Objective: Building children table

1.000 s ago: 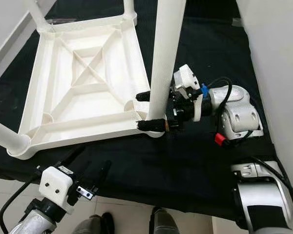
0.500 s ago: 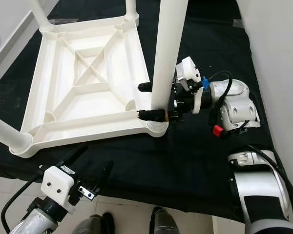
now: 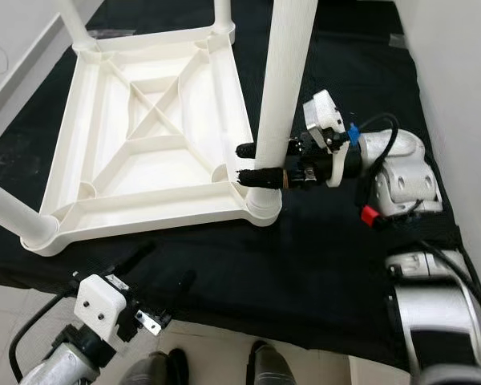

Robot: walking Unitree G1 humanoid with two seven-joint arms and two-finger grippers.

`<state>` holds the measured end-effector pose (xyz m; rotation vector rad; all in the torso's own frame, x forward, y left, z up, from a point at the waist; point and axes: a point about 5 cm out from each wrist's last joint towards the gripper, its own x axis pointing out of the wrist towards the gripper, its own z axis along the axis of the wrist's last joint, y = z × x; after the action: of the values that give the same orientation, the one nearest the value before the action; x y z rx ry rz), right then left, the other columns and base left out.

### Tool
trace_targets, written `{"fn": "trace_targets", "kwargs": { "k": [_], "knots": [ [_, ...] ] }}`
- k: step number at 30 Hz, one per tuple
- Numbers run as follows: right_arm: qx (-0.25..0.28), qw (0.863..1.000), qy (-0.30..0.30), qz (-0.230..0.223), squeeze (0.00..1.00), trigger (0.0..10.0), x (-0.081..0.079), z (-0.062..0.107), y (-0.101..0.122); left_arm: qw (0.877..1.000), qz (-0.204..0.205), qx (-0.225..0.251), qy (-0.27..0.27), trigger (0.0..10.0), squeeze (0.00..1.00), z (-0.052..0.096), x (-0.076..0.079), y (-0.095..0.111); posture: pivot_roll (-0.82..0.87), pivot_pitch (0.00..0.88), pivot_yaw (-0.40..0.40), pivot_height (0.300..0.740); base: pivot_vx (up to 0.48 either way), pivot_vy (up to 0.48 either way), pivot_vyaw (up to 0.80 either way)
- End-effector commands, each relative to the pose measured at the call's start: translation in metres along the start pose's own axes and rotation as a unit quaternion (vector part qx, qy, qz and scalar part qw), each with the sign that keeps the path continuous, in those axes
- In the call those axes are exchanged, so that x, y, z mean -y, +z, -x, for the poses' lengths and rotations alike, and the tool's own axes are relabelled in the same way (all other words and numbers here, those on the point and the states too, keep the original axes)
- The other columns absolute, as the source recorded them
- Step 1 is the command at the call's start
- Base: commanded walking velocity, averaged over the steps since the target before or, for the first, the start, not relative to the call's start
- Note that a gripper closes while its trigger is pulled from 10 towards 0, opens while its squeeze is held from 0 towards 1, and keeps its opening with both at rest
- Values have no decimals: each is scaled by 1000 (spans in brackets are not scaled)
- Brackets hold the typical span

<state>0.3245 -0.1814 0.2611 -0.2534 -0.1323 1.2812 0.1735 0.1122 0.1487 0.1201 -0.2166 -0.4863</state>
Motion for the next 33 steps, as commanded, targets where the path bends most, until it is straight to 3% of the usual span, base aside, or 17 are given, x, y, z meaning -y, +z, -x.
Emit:
{"fn": "trace_targets", "kwargs": {
  "k": [1, 2, 3, 4, 5, 6, 8, 16, 17, 19, 22, 23, 24, 28, 29, 30, 33],
  "knots": [
    [-105, 968, -204, -103, 0, 0, -35, -36, -63, 1000, 3, -9, -10, 10000, 0, 5, 1, -4, 23, 275, 4, 740, 0, 0, 0],
    [-105, 968, -204, -103, 0, 0, -35, -36, -63, 1000, 3, -9, -10, 10000, 0, 5, 1, -4, 23, 275, 4, 740, 0, 0, 0],
    [-152, 928, -315, -129, 0, 0, -51, -38, -78, 1000, 3, -10, -10, 10000, 0, 5, 0, -4, 21, 279, 6, 740, 0, 0, 0],
    [-164, 916, -332, -154, 0, 0, -81, -50, -83, 1000, 3, -11, -11, 10000, 0, 6, -1, -4, 16, 283, 20, 740, 0, 0, 0],
    [-164, 916, -332, -154, 0, 0, -81, -50, -83, 1000, 3, -11, -11, 10000, 0, 6, -1, -4, 16, 283, 20, 740, 0, 0, 0],
    [-158, 920, -315, -170, 0, 0, -99, -60, -81, 1000, 3, -11, -11, 10000, 0, 6, -1, -3, 16, 283, 20, 740, 0, 0, 0],
    [-145, 929, -287, -184, 0, 0, -109, -75, -81, 1000, 6, -12, -16, 10000, 0, 6, -2, -3, -7, 286, 41, 740, 0, 0, 0],
    [-129, 935, -286, -165, 0, 0, -98, -85, -68, 999, 10, -12, -37, 10000, 0, 4, 1, -6, 7, 268, 27, 740, 0, 0, 0],
    [-120, 936, -294, -153, 0, 10000, -92, -85, -63, 999, 9, -11, -34, 10000, 0, 4, 1, -6, 12, 270, 24, 740, 0, 0, 0],
    [-70, 947, -279, -143, 0, 10000, -73, -85, -48, 1000, 6, -8, -24, 10000, 0, 4, 0, -5, 20, 275, 20, 740, 0, 0, 0],
    [-56, 950, -273, -140, 0, 10000, -68, -85, -44, 1000, 5, -8, -22, 10000, 0, 3, 0, -4, 20, 275, 20, 740, 0, 0, 0],
    [-37, 956, -260, -134, 1000, 10000, -65, -86, -35, 1000, 5, -7, -21, 10000, 0, 3, 0, -4, 24, 276, 15, 740, 0, 0, 0],
    [17, 975, -196, -99, 1000, 10000, -56, -85, -12, 1000, 5, -6, -21, 10000, 0, 2, 1, -4, 32, 272, 15, 740, 0, 0, 0],
    [36, 987, -136, -72, 1000, 10000, -50, -82, -1, 1000, 6, -5, -22, 10000, 0, 1, 1, -4, 38, 266, 19, 740, 0, 0, 0],
    [33, 994, -80, -67, 945, 10000, -48, -78, 1, 1000, 6, -5, -22, 10000, 0, 1, 2, -5, 41, 256, 20, 740, 0, 0, 0],
    [28, 998, -32, -49, 0, 10000, -46, -73, 3, 1000, 6, -6, -23, 10000, 0, 1, 2, -5, 47, 252, 17, 740, 0, 0, 0],
    [22, 998, 51, -32, 0, 10000, -40, -62, 9, 1000, 7, -6, -26, 10000, 0, 1, 3, -6, 49, 250, 15, 740, 0, 0, 0]
  ]
}}
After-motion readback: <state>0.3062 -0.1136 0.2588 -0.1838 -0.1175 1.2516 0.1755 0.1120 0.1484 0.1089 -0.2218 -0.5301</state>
